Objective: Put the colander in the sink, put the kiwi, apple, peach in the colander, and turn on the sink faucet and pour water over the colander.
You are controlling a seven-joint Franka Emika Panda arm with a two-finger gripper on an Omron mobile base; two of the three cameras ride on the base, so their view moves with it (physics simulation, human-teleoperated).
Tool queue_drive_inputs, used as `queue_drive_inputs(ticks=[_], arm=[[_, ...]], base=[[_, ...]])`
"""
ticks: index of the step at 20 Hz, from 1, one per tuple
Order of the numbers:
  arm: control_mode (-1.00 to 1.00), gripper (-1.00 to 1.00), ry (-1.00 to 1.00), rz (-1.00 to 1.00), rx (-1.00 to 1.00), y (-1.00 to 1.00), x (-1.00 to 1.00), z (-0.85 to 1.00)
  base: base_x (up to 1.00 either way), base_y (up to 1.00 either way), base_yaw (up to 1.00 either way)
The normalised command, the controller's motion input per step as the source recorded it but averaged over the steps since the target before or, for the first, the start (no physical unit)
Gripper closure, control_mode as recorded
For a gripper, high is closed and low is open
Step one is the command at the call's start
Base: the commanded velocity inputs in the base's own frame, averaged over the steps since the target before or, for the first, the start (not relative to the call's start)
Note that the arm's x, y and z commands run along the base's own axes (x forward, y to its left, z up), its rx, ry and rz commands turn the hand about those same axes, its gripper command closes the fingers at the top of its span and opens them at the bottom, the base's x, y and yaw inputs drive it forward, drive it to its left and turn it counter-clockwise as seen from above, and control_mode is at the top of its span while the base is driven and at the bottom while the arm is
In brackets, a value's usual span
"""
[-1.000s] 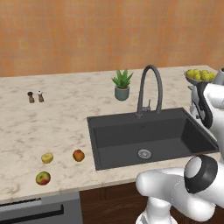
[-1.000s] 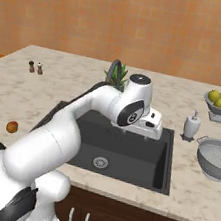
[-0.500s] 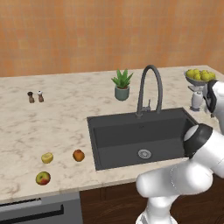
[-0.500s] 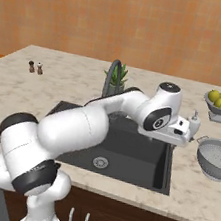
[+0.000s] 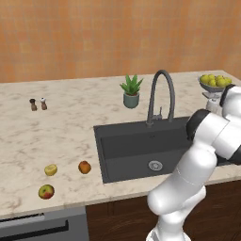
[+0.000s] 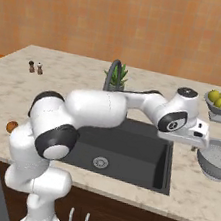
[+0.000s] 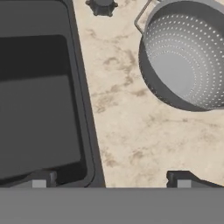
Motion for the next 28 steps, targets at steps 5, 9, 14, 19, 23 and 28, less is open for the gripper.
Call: queue_drive_inputs(ticks=[5, 9, 14, 19, 23, 28], arm=[[-1.00, -1.00, 0.00, 0.00, -0.08, -0.39, 0.28, -0.20], [-1.00, -1.00, 0.00, 0.01, -0.03, -0.42, 0.18, -0.15], [-1.00, -1.00, 0.00, 0.08, 0.00, -0.37, 0.18, -0.07], [-1.00, -1.00, 0.00, 0.11, 0.00, -0.24, 0.27, -0.11], [-1.00, -1.00, 0.00, 0.12, -0.01, -0.18, 0.29, -0.32], [-1.00, -1.00, 0.02, 0.11, -0.03, -0.04, 0.43, -0.43]], base=[[0.00, 0.00, 0.00], [0.00, 0.00, 0.00], [0.00, 0.00, 0.00], [0.00, 0.00, 0.00], [0.00, 0.00, 0.00], [0.00, 0.00, 0.00]])
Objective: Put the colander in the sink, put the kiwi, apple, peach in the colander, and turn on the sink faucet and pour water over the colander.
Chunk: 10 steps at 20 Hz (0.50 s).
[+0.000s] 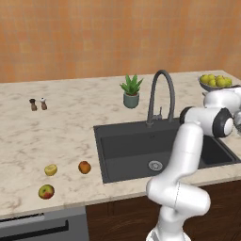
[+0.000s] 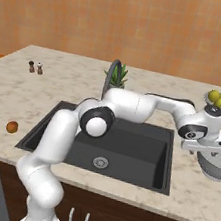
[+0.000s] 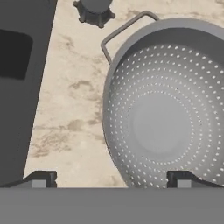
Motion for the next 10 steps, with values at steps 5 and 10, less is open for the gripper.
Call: queue_drive_inputs(ticks=[5, 10], arm=[[-1.00, -1.00, 0.01, 0.08, -0.03, -0.18, 0.43, -0.25], [-1.00, -1.00, 0.03, 0.06, -0.02, -0.17, 0.29, -0.27]], base=[[0.00, 0.00, 0.00], [0.00, 0.00, 0.00]])
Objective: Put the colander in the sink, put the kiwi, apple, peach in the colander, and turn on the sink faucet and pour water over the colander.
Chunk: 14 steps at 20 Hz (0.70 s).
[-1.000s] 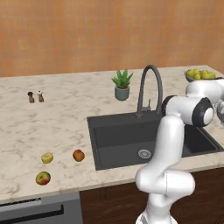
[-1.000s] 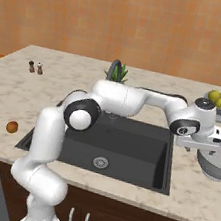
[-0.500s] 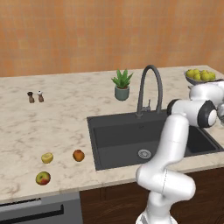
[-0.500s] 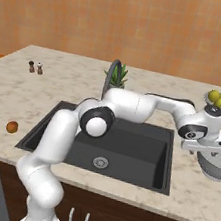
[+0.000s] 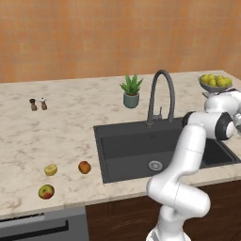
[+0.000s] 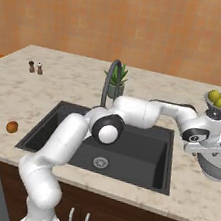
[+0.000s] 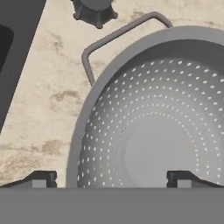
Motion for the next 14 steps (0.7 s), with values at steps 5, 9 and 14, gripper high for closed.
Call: queue_drive_inputs(ticks=[5, 9, 14], arm=[[-1.00, 1.00, 0.08, 0.04, 0.00, 0.00, 0.07, -0.29], [-1.00, 1.00, 0.04, 0.03, 0.00, 0.09, 0.00, -0.26], [-1.00, 1.00, 0.01, 0.01, 0.00, 0.39, -0.06, -0.09]], base=[[0.00, 0.00, 0.00], [0.00, 0.00, 0.00], [0.00, 0.00, 0.00]])
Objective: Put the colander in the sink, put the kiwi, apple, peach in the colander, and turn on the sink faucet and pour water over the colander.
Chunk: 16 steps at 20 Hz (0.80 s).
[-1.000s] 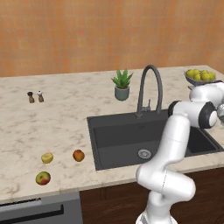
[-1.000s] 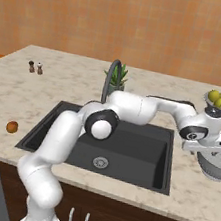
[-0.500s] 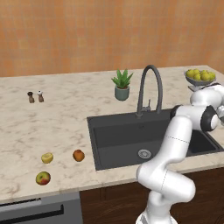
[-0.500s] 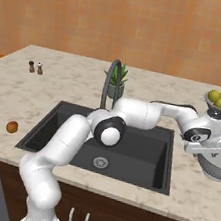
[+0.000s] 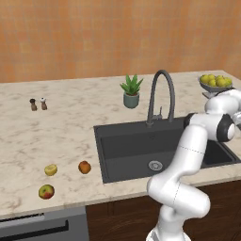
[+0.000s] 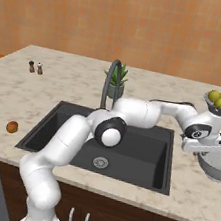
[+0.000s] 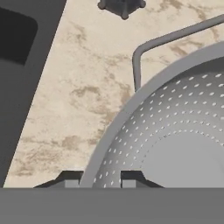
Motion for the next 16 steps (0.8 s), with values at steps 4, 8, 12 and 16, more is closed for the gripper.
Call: queue_drive_inputs(ticks=[4, 8, 12, 16], arm=[[-1.00, 1.00, 0.00, 0.01, 0.00, 0.49, -0.31, 0.21], [-1.00, 1.00, -0.03, 0.06, -0.07, 0.79, -0.56, 0.59], [-1.00, 1.00, -0.04, 0.06, -0.19, 1.00, -0.66, 0.54], [-1.00, 1.00, -0.06, 0.03, -0.26, 1.00, -0.63, 0.38]], base=[[0.00, 0.00, 0.00], [0.00, 0.00, 0.00], [0.00, 0.00, 0.00], [0.00, 0.00, 0.00]])
